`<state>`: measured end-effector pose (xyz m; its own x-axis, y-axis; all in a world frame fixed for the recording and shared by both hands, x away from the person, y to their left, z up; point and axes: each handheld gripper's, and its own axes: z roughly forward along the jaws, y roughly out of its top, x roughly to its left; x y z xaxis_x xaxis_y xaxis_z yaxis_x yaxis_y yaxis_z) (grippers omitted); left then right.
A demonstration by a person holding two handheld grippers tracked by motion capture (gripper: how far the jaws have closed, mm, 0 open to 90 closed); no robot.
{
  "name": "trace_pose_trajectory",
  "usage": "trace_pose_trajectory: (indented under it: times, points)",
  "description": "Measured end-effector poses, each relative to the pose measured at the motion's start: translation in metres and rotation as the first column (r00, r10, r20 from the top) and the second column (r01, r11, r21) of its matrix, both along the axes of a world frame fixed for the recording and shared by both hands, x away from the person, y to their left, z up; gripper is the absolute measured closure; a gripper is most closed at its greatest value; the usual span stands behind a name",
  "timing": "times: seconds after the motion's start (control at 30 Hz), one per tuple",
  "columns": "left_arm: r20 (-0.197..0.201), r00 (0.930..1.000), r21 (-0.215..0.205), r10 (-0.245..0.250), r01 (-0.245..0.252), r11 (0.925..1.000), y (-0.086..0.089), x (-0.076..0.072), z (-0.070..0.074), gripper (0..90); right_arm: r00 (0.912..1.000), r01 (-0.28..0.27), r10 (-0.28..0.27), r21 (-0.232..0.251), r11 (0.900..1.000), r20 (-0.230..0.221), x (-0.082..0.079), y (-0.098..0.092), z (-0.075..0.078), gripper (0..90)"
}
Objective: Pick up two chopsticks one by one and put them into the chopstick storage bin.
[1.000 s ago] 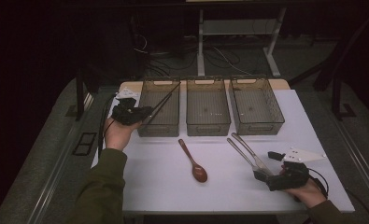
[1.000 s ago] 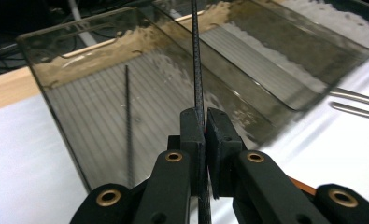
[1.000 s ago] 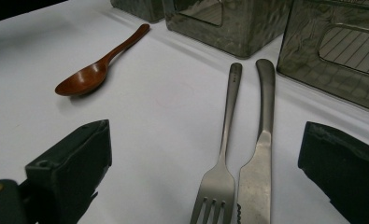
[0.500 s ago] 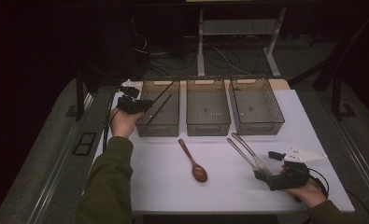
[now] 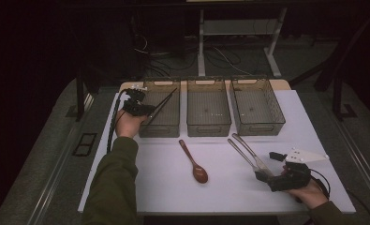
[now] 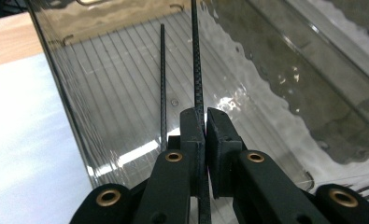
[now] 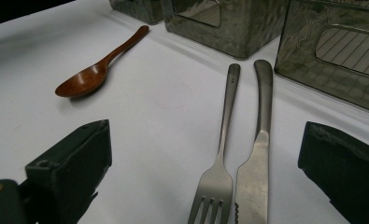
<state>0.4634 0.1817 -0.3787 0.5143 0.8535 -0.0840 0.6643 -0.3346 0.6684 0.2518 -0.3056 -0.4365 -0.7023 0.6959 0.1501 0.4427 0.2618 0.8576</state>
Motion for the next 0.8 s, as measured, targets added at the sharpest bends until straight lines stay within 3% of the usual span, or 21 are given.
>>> trace_pose_trajectory:
  times: [0.5,0.63,0.8]
  points:
    - [-0.035,0.9994,0.009,0.005,-0.004,1.0000,0.0011,0.0015,-0.0040,85.0,1.0000,0.000,0.000,0.002,1.000,-0.002,0.0001,-0.0002,0.0001,2.1]
    - [-0.031,0.9995,0.001,0.000,0.000,1.0000,0.0011,0.0015,-0.0036,84.2,1.0000,0.000,0.000,0.002,1.000,-0.002,0.0000,-0.0001,0.0000,2.1]
    - [0.007,0.9999,-0.002,-0.008,0.008,1.0000,0.0011,0.0002,-0.0006,76.9,1.0000,-0.001,0.001,0.003,1.000,0.001,0.0001,-0.0007,0.0002,2.1]
